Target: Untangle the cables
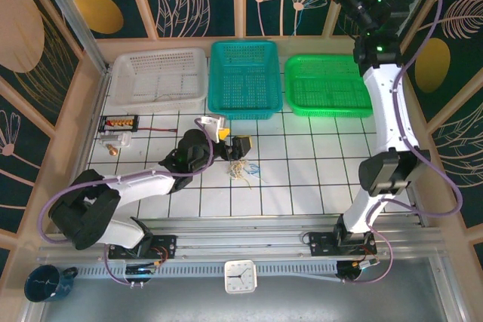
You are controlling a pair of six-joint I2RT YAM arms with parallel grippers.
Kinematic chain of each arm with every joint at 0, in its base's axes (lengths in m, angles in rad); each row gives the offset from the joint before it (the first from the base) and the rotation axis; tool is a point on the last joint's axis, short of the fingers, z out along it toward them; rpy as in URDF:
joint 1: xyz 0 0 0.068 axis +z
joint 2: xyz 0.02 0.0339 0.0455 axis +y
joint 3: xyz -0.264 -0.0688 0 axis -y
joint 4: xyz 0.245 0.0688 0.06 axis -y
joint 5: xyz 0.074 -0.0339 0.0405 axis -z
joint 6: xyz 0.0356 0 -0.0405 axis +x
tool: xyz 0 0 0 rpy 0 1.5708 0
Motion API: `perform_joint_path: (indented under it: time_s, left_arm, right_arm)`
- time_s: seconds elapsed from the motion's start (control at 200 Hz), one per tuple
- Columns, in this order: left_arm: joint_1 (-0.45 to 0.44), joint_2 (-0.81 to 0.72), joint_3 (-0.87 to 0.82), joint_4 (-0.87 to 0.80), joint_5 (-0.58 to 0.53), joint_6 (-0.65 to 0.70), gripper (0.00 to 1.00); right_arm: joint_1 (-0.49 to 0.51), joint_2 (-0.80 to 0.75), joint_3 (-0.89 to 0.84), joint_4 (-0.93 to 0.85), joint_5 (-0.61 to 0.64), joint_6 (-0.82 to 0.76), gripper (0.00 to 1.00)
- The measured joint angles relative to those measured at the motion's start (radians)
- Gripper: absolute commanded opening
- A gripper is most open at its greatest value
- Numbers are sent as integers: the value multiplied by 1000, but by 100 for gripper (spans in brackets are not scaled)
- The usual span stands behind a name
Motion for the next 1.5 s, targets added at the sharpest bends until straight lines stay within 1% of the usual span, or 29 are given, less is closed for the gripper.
perform_joint_path:
  time_s: [0.09,0.22,0.375,0.47,0.575,0.781,0.896,1.141,1.361,1.496]
  left_arm:
    - [0,-9,0,-5,-11,0,99]
    - [0,-20,0,-20,-19,0,99]
    - [0,-22,0,-27,-21,0,99]
    - [0,-22,1,-29,-21,0,99]
    - [0,-21,6,-29,-20,-1,99]
    - [0,-20,9,-30,-20,-4,99]
    - [0,-20,9,-30,-20,-4,99]
    - [0,-20,9,-30,-20,-12,99]
    - [0,-20,9,-30,-20,-19,99]
    - [0,-20,9,-30,-20,-19,99]
  right_arm:
    - [-17,31,8,-2,19,-4,0]
    - [-69,68,22,-11,49,-19,0]
    - [-136,73,21,-23,80,-20,0]
    - [-154,66,-16,-9,97,-26,0]
    - [-149,51,-119,12,104,-27,0]
    - [-110,32,-420,45,145,-50,0]
    - [-79,32,-529,43,172,-72,0]
    - [-24,26,-591,51,256,-122,0]
    - [-24,29,-642,53,360,-148,0]
    - [-27,69,-658,51,420,-168,0]
